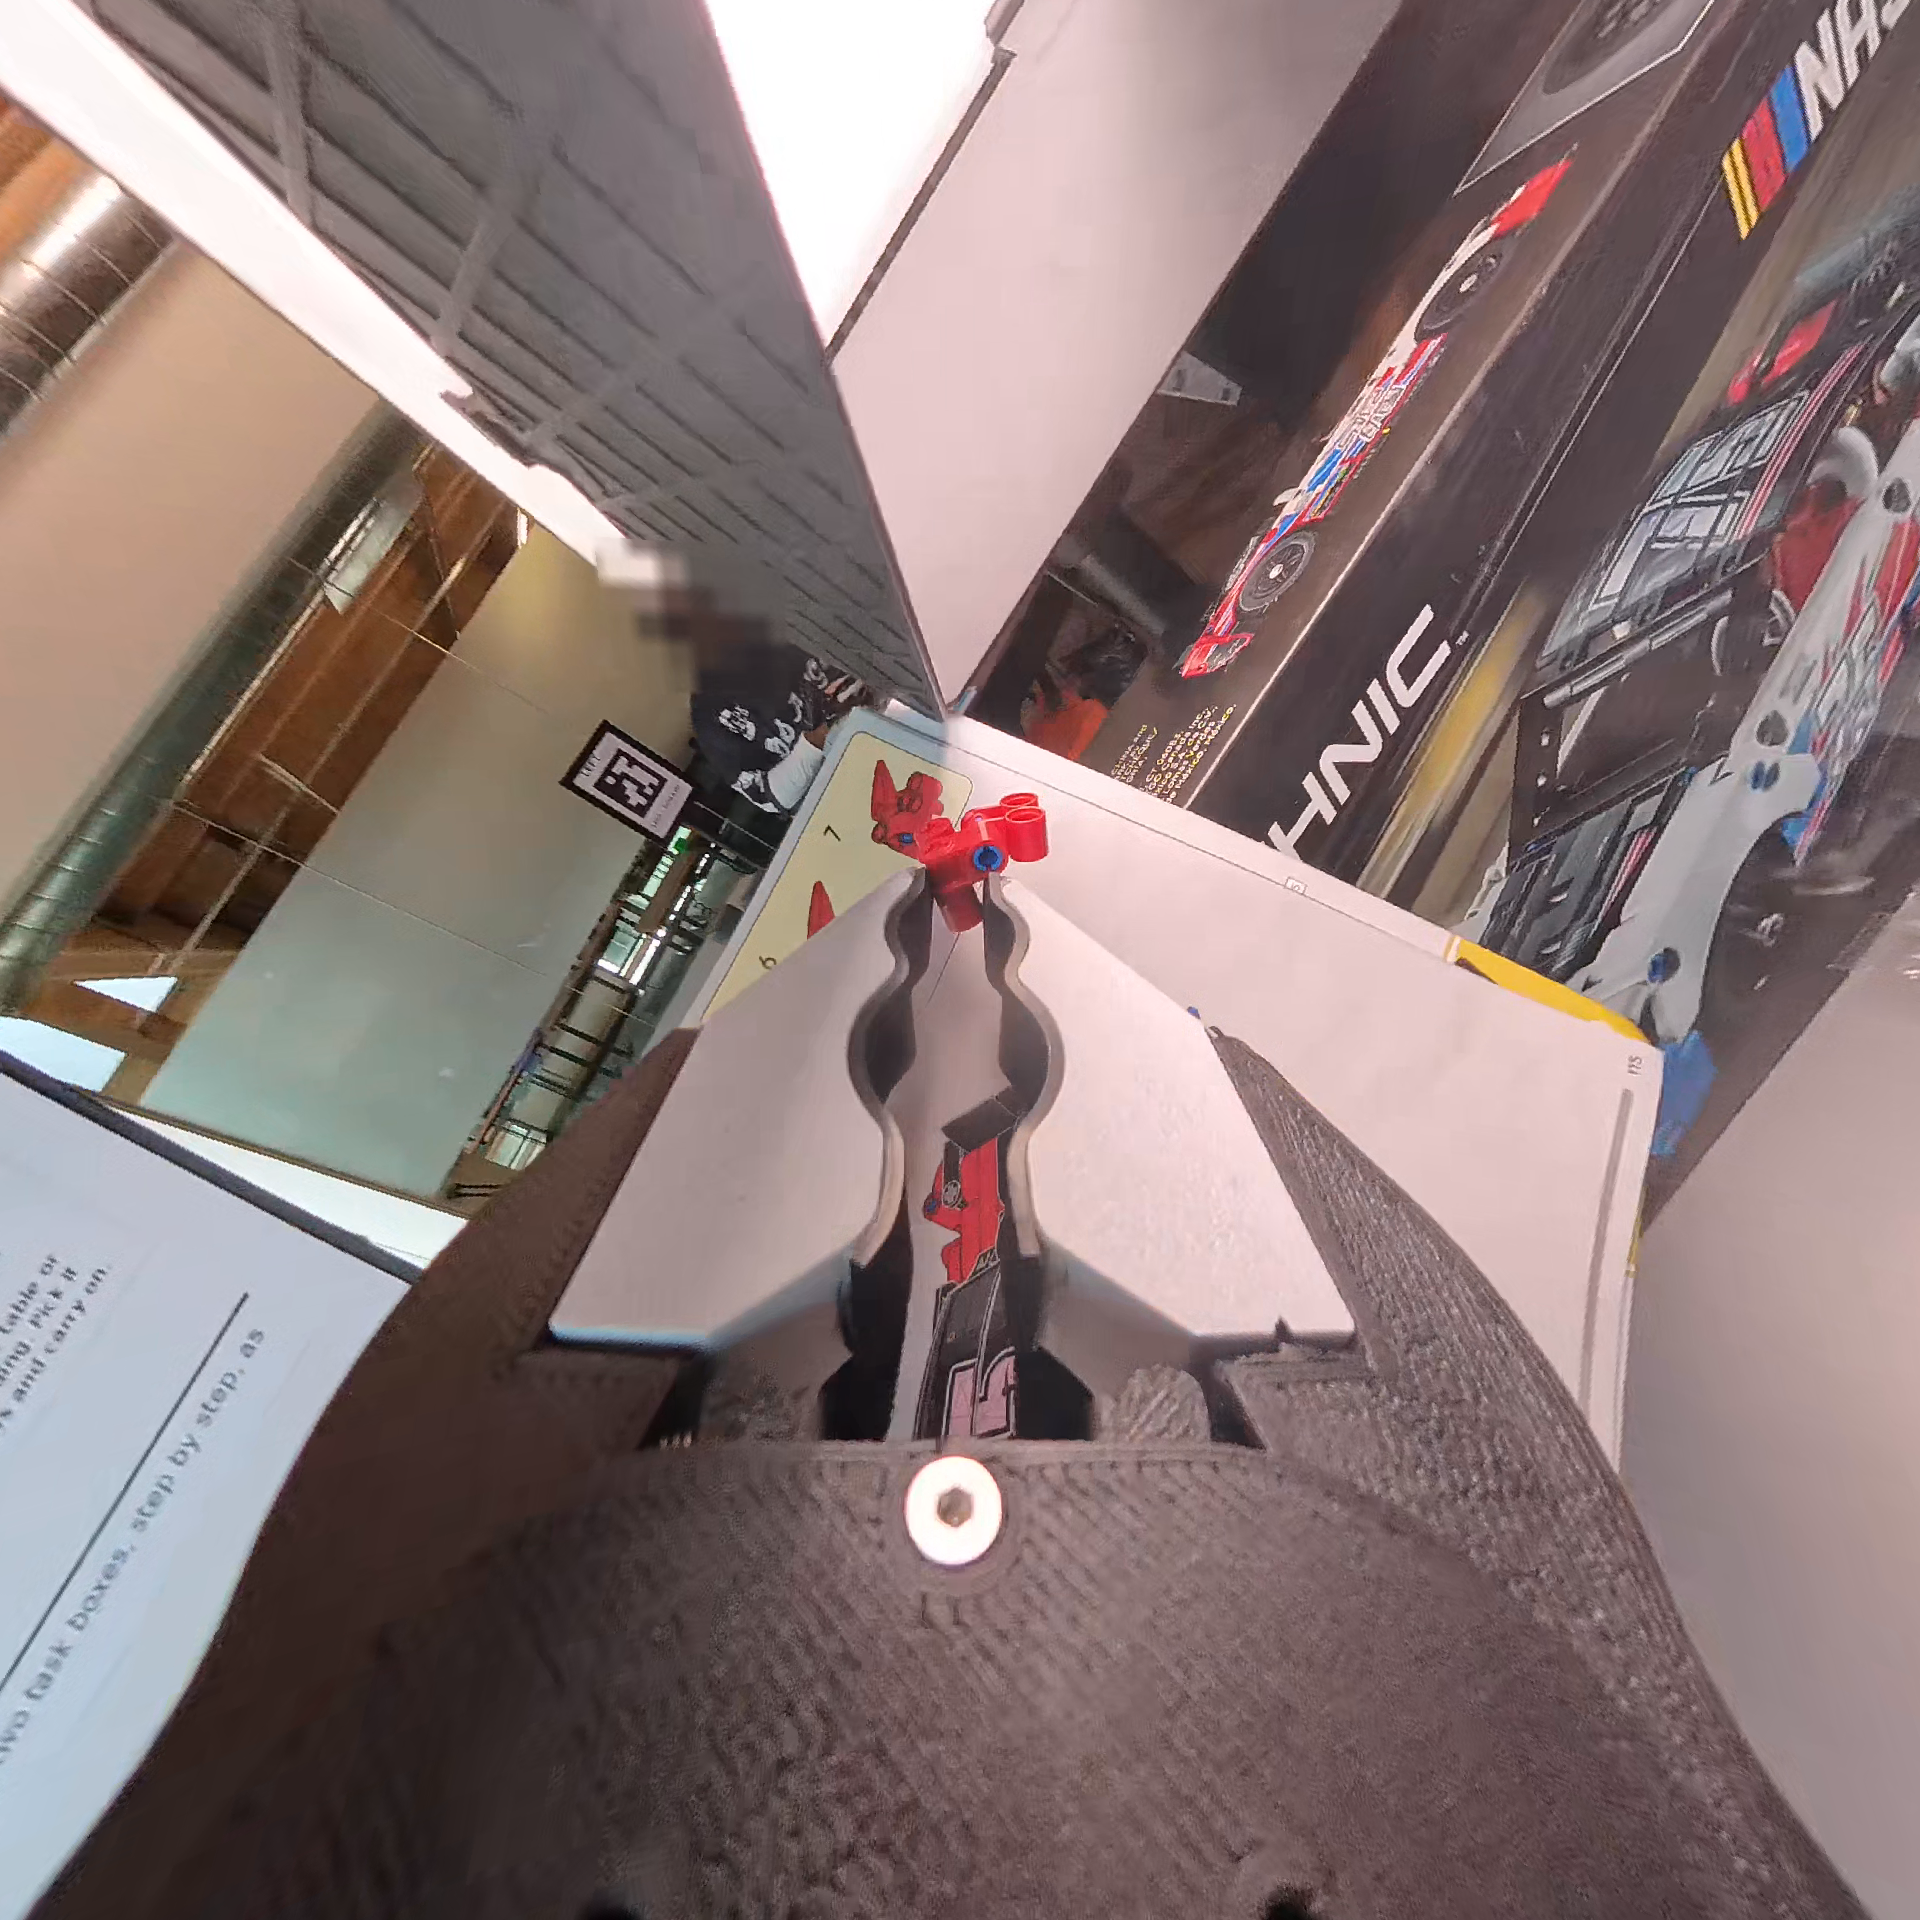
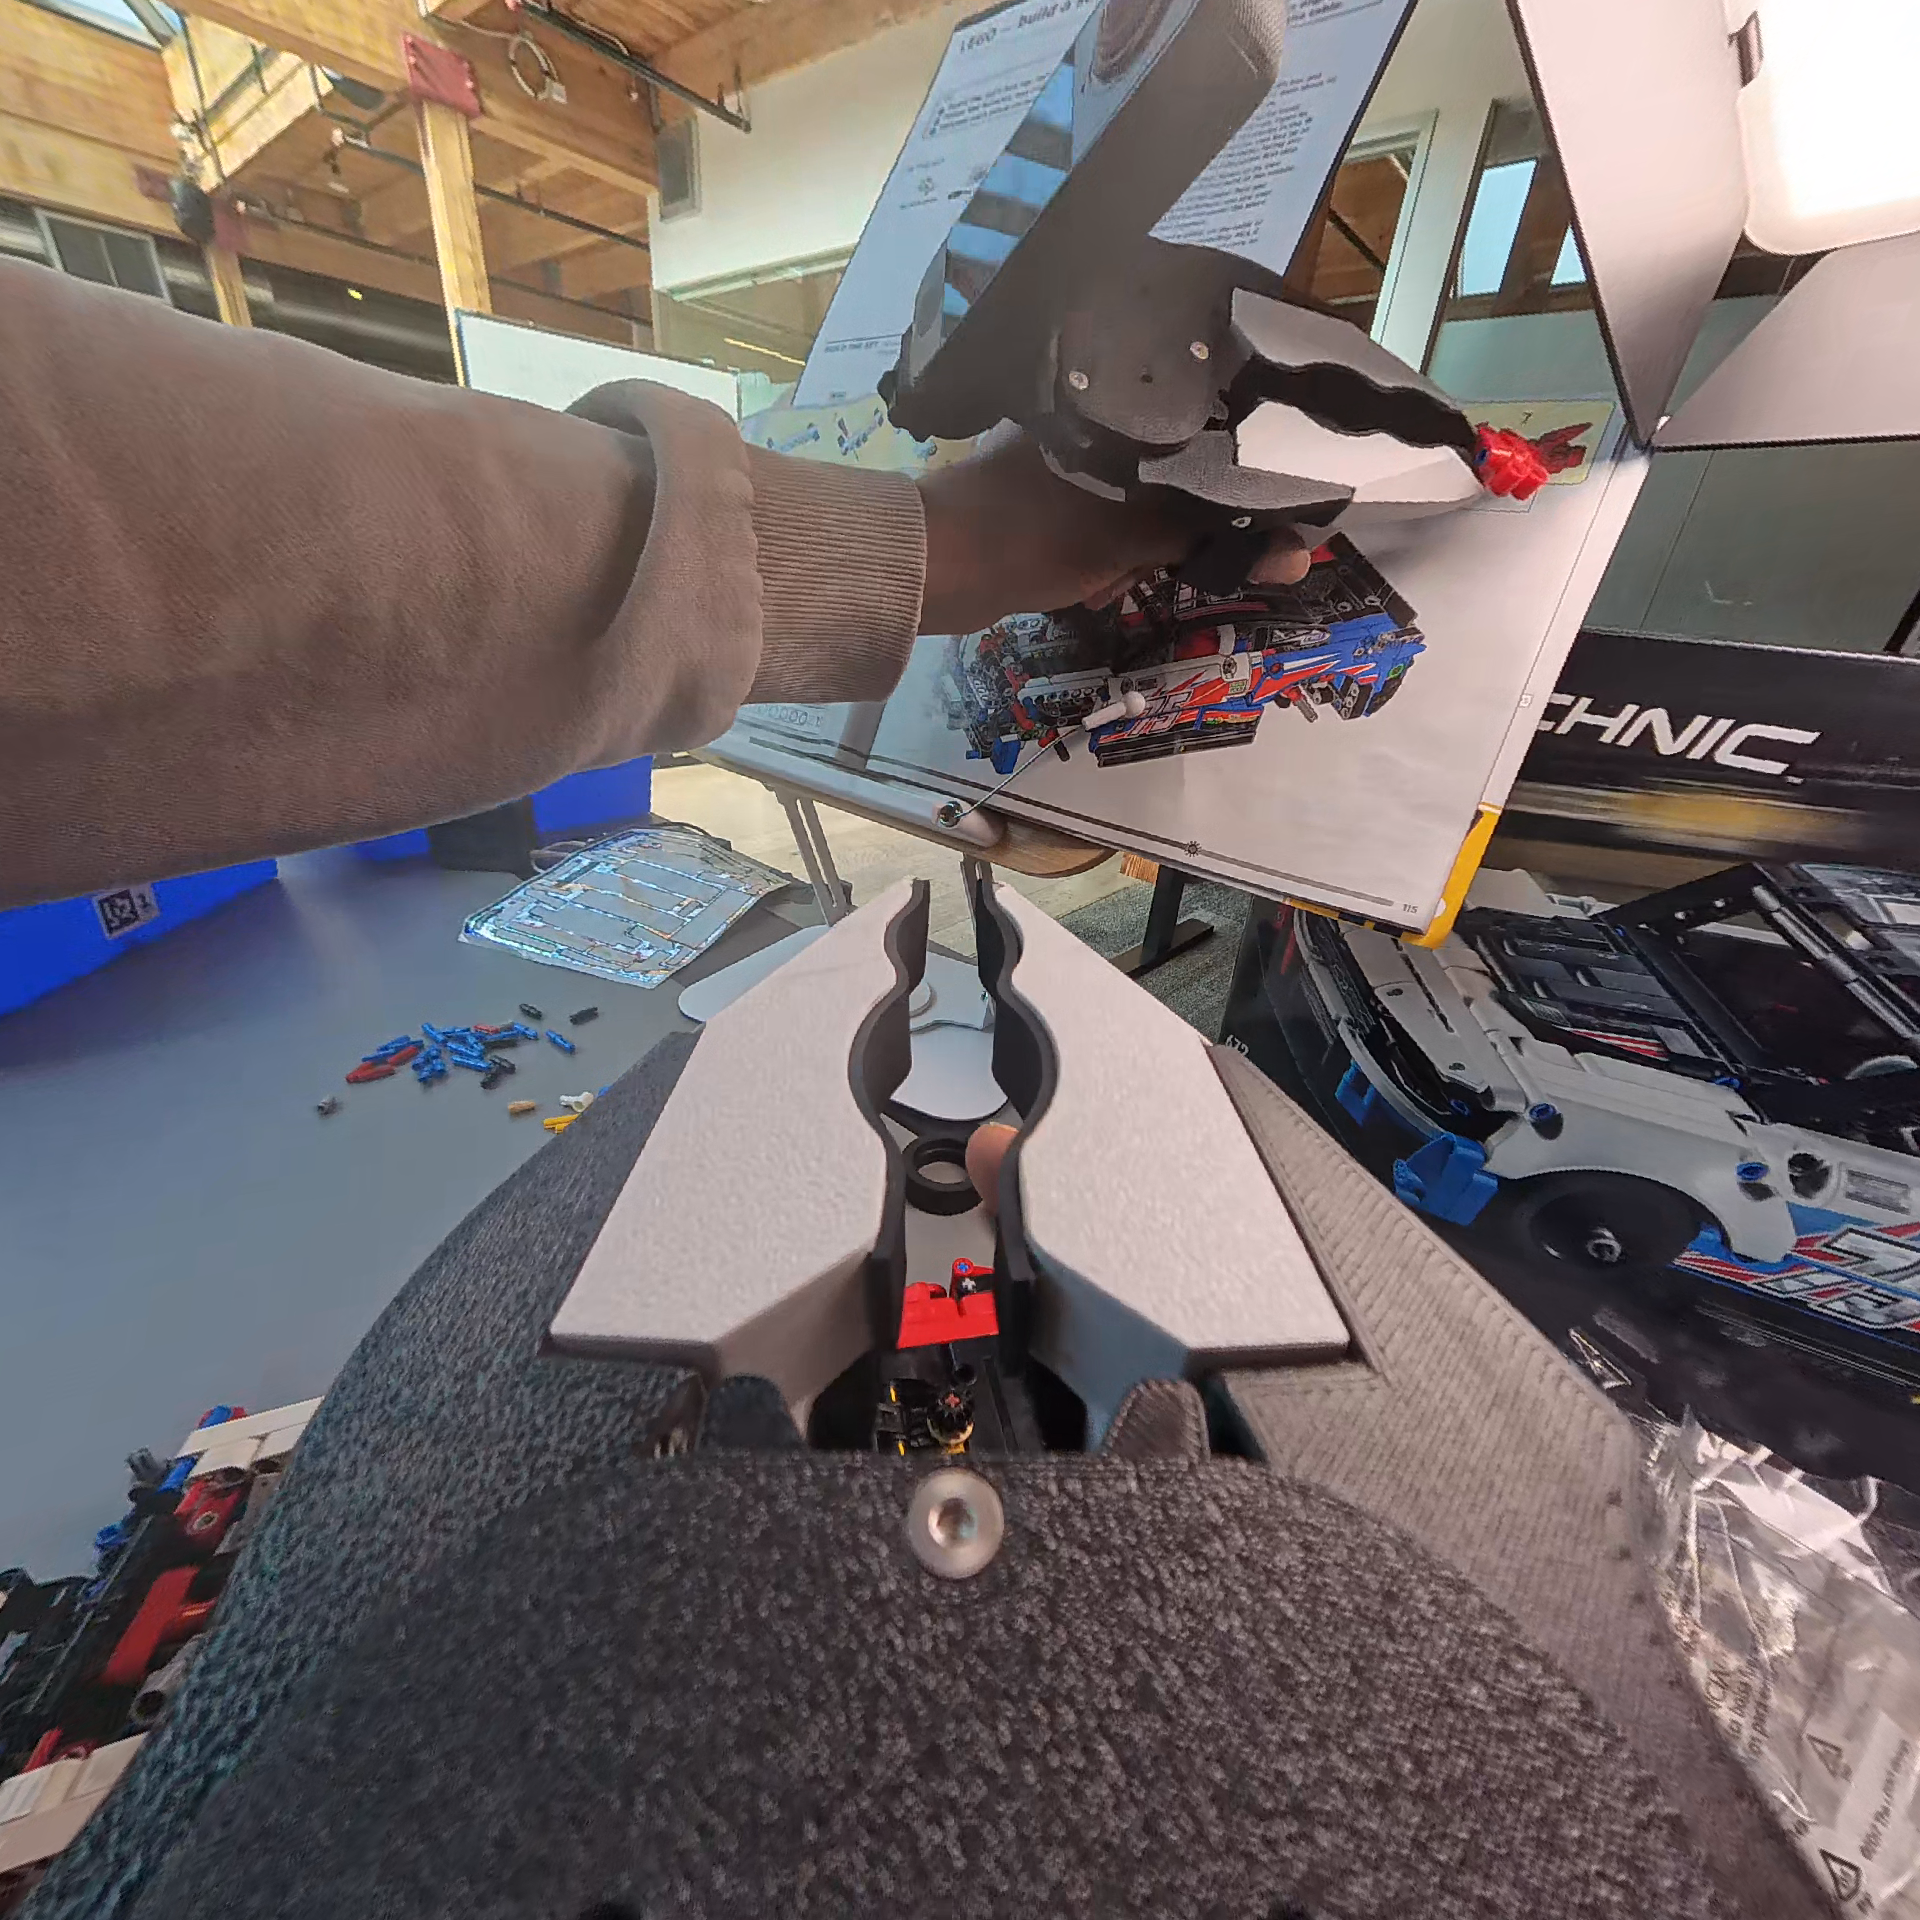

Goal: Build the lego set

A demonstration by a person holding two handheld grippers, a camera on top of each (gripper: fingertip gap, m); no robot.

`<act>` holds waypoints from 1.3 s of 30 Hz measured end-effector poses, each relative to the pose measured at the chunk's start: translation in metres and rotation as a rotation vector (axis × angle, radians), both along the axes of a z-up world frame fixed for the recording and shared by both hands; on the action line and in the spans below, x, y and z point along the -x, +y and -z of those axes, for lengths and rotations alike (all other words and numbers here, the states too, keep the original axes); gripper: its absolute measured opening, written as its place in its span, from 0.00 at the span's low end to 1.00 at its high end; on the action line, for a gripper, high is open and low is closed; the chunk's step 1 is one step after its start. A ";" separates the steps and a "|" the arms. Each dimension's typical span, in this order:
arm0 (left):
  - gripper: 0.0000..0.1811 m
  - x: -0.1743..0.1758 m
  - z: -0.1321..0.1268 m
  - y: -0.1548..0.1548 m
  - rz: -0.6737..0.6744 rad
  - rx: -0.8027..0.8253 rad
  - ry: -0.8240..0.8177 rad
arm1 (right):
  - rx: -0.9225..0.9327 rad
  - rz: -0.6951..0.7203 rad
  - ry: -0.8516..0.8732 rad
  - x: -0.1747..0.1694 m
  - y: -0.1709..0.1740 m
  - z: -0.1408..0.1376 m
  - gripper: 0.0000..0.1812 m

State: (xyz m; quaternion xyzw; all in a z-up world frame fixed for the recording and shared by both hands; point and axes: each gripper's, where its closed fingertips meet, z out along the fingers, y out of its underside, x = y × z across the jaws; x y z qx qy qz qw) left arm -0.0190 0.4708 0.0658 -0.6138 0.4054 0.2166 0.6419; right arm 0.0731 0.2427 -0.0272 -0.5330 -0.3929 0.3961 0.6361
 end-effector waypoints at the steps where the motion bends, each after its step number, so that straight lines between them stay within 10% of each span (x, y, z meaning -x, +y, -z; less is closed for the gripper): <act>1: 0.04 0.000 -0.001 0.000 -0.001 -0.012 0.013 | 0.000 0.000 0.000 0.000 0.000 0.000 0.03; 39: 0.04 0.004 -0.030 -0.009 0.000 -0.204 0.025 | 0.003 -0.003 -0.004 0.000 0.001 0.001 0.03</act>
